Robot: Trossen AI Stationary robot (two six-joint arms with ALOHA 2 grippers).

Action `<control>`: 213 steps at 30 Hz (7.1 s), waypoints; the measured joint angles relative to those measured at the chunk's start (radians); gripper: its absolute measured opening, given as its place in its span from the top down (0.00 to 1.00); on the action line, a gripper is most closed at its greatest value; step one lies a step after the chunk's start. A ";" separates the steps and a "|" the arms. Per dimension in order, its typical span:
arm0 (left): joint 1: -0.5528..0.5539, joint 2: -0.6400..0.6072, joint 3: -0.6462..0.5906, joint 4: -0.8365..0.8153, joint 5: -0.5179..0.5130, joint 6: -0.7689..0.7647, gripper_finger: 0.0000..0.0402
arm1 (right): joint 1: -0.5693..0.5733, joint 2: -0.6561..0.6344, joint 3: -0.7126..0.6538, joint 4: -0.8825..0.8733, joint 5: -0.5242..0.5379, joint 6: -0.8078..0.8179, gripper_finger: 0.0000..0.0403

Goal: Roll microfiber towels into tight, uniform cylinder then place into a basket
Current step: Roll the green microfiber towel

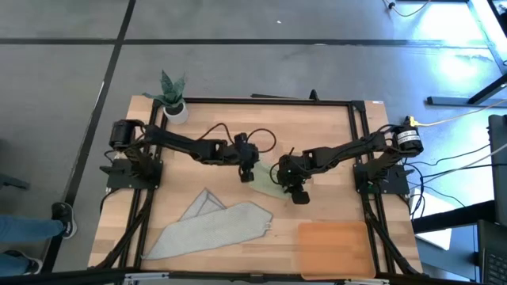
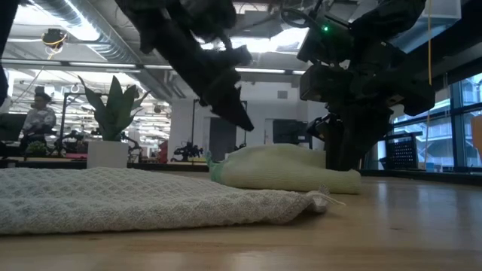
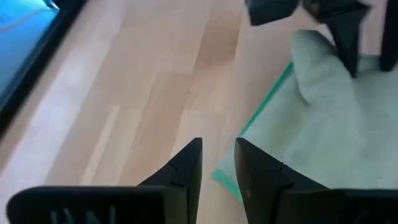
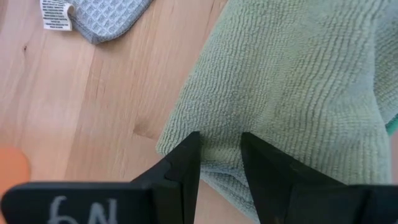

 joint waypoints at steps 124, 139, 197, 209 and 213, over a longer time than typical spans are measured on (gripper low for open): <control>-0.059 0.031 0.000 -0.109 0.150 0.057 0.79 | -0.106 0.086 0.076 0.032 0.181 0.060 0.70; -0.119 0.135 0.002 -0.088 0.176 0.078 0.79 | -0.131 0.080 0.082 0.019 0.133 0.075 0.70; -0.061 0.143 0.000 -0.070 0.195 0.075 0.79 | -0.094 0.109 0.143 0.334 -0.144 -0.307 0.70; -0.047 0.144 0.000 -0.067 0.197 0.074 0.79 | -0.084 0.210 0.144 0.349 -0.204 -0.316 0.70; -0.047 0.144 0.000 -0.067 0.206 0.074 0.79 | -0.090 0.219 0.144 0.347 -0.132 -0.353 0.70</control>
